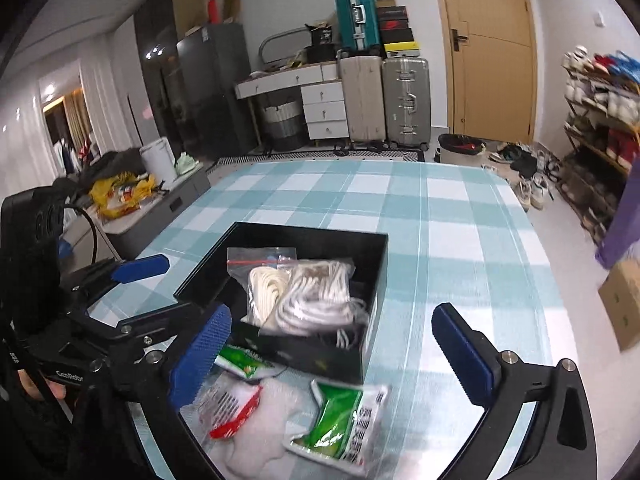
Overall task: Organize soft objects
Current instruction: 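Open both tools to drop the rope bags into the box, then move the left tool to the red-and-white packet while the right tool approaches the green sachet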
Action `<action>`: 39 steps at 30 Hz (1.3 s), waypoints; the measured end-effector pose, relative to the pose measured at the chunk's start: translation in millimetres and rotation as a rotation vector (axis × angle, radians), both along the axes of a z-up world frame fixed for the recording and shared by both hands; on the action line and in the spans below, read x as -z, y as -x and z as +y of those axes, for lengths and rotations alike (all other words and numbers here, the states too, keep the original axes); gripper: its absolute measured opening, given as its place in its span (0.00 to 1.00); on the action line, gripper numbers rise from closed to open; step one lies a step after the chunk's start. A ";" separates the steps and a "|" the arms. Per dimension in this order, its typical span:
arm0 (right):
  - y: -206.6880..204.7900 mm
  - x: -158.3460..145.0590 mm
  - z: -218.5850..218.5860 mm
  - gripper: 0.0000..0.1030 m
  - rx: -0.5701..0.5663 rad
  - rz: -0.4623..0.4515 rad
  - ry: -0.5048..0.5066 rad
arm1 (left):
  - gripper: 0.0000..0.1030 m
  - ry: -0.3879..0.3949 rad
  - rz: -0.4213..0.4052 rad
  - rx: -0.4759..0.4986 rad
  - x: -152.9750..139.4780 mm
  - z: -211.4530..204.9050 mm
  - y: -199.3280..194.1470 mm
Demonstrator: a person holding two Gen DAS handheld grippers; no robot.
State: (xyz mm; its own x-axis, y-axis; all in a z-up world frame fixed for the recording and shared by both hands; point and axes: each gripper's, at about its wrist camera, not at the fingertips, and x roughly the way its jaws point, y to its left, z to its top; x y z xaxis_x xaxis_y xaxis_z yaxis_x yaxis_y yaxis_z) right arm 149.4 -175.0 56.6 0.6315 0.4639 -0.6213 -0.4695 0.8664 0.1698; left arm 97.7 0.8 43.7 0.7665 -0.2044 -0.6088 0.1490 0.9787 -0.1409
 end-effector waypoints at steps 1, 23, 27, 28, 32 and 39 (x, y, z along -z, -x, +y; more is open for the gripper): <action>2.8 1.1 -1.6 0.99 0.003 0.002 0.001 | 0.96 -0.008 -0.003 0.001 0.2 -1.6 2.8; 22.2 21.6 -20.6 0.99 0.031 0.024 0.059 | 0.96 -0.012 -0.023 -0.039 11.3 -8.7 38.6; 17.6 27.6 -21.8 0.99 0.032 0.043 0.058 | 0.96 -0.016 -0.002 -0.029 17.1 -12.9 39.0; 17.0 28.7 -22.1 0.99 0.032 0.047 0.056 | 0.96 -0.017 0.004 -0.027 18.5 -13.9 38.2; 14.3 33.4 -22.3 0.99 0.031 0.064 0.055 | 0.96 -0.012 0.045 -0.013 26.5 -17.4 36.2; 7.1 46.9 -22.8 0.99 0.038 0.116 0.066 | 0.96 0.025 0.110 -0.005 39.1 -19.9 29.1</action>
